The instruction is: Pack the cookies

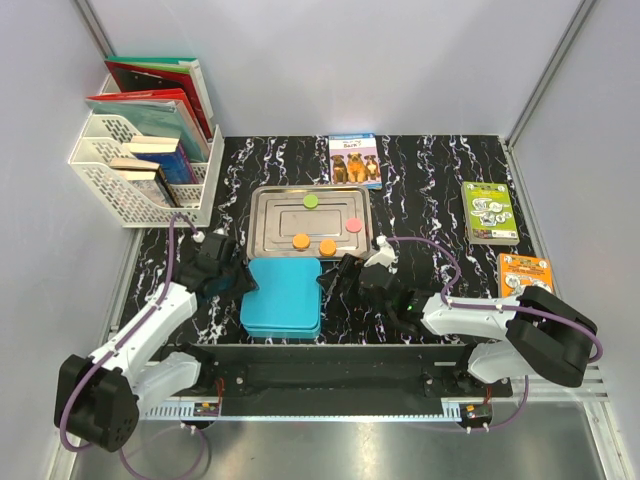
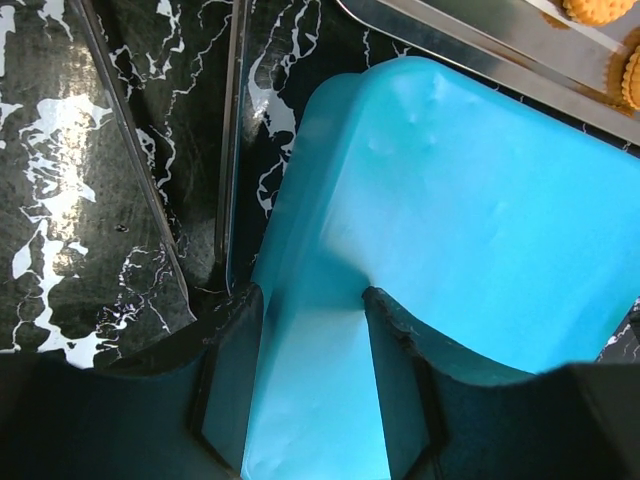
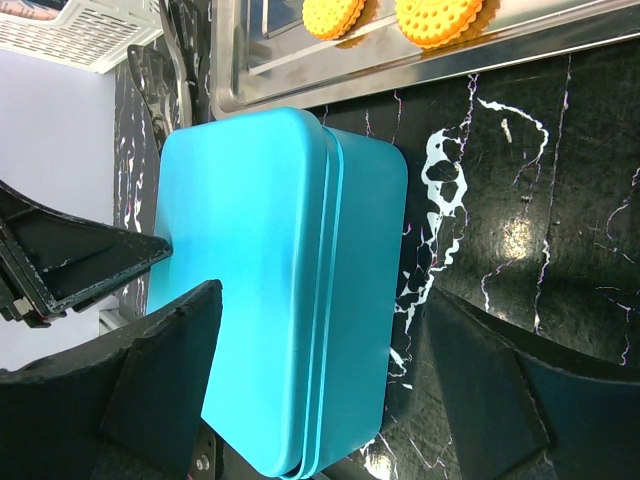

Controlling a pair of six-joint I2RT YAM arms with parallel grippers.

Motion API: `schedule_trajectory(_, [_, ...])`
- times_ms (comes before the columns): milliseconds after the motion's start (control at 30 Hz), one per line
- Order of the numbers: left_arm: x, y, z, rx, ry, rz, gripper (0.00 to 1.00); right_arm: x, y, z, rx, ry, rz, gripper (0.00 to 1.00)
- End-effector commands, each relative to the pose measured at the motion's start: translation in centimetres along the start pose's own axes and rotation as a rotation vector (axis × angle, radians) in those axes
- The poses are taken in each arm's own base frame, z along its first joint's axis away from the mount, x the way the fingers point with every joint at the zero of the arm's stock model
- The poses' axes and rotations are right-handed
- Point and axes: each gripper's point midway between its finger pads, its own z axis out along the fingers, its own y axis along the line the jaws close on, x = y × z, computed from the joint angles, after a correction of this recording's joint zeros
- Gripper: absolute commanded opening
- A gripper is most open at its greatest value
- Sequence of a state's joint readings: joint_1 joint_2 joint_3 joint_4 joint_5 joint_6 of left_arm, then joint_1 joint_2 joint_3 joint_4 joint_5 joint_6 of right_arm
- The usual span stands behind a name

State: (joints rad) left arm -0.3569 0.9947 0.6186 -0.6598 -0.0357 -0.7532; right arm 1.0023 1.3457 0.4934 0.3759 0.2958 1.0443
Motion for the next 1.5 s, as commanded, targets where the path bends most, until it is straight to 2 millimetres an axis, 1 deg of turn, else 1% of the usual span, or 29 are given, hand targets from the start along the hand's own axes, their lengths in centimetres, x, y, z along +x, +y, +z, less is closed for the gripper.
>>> schedule_trajectory(0, [0.1,-1.5,-0.3,0.083,0.006,-0.004,0.49,-0.3,1.2,0.0,-0.038,-0.018,0.004,0.89])
schedule_trajectory(300, [0.7,-2.0,-1.0,0.136,0.021,-0.008,0.46,-0.1,1.5,0.2,-0.046,-0.005,-0.002,0.88])
schedule_trajectory(500, [0.2,-1.8,-1.4,0.124,-0.008,-0.009,0.48,-0.1,1.6,0.2,-0.047,-0.006,-0.003,0.88])
schedule_trajectory(700, [-1.0,-1.6,-2.3,0.092,-0.045,-0.002,0.53,-0.2,1.4,0.1,-0.041,-0.009,-0.005,0.88])
schedule_trajectory(767, [-1.1,-1.8,-2.9,0.091,-0.043,0.003,0.53,-0.2,1.5,0.0,-0.042,-0.012,-0.002,0.88])
schedule_trajectory(800, [-1.5,-1.1,-3.0,0.052,-0.063,0.003,0.54,-0.5,1.5,0.0,-0.042,-0.018,-0.001,0.88])
schedule_trajectory(833, [-2.0,-1.2,-3.5,0.052,-0.081,0.003,0.54,-0.5,1.4,-0.1,-0.038,-0.020,-0.004,0.88])
schedule_trajectory(867, [-2.5,-1.0,-3.8,0.037,-0.101,0.005,0.55,-0.6,1.5,-0.2,-0.039,-0.025,-0.005,0.88])
schedule_trajectory(900, [-2.4,-0.6,-4.1,0.019,-0.101,0.009,0.55,-1.0,1.6,-0.3,-0.039,-0.038,-0.008,0.88])
schedule_trajectory(933, [-3.1,-0.8,-4.8,0.026,-0.128,0.007,0.56,-1.3,1.7,-0.3,-0.038,-0.044,-0.017,0.88])
schedule_trajectory(967, [-3.4,-0.6,-5.0,0.011,-0.146,0.007,0.56,-1.4,1.8,-0.4,-0.037,-0.049,-0.026,0.88])
schedule_trajectory(1000, [-3.5,-0.4,-5.5,0.006,-0.156,0.008,0.56,-1.8,2.1,-0.5,-0.036,-0.061,-0.035,0.88])
schedule_trajectory(1033, [-4.0,-0.6,-6.0,0.010,-0.173,0.009,0.57,-2.3,2.4,-0.6,-0.032,-0.070,-0.058,0.88])
schedule_trajectory(1067, [-4.4,-0.4,-6.4,-0.002,-0.192,0.009,0.57,-2.7,2.7,-0.8,-0.032,-0.080,-0.070,0.88])
schedule_trajectory(1100, [-4.6,-0.3,-6.9,-0.005,-0.204,0.013,0.57,-3.4,3.2,-1.0,-0.037,-0.100,-0.080,0.89])
schedule_trajectory(1167, [-5.6,-0.5,-7.9,-0.002,-0.249,0.016,0.57,-4.4,4.1,-1.3,-0.035,-0.122,-0.128,0.89])
schedule_trajectory(1233, [-6.2,-0.8,-8.7,0.017,-0.277,0.014,0.57,-6.1,5.3,-1.6,-0.028,-0.164,-0.179,0.89])
schedule_trajectory(1267, [-6.0,-1.1,-8.7,0.034,-0.270,0.021,0.57,-6.7,5.7,-1.6,-0.021,-0.175,-0.199,0.88])
schedule_trajectory(1300, [-6.0,-1.5,-8.8,0.052,-0.268,0.025,0.57,-7.7,5.5,-1.2,0.004,-0.188,-0.220,0.87])
schedule_trajectory(1333, [-5.7,-1.7,-8.5,0.067,-0.253,0.032,0.56,-9.1,6.9,-1.2,0.005,-0.200,-0.252,0.85])
schedule_trajectory(1367, [-5.2,-2.3,-8.4,0.102,-0.229,0.040,0.55,-9.8,7.1,-0.9,0.014,-0.198,-0.263,0.82])
schedule_trajectory(1400, [-5.0,-2.6,-8.4,0.125,-0.224,0.039,0.52,-11.8,8.2,-0.2,0.005,-0.204,-0.264,0.72])
schedule_trajectory(1433, [-4.5,-2.6,-8.1,0.137,-0.212,0.039,0.51,-12.2,7.7,0.2,0.032,-0.182,-0.270,0.61])
schedule_trajectory(1467, [-4.3,-2.8,-8.2,0.155,-0.207,0.037,0.49,-12.9,8.0,0.6,0.036,-0.177,-0.273,0.50])
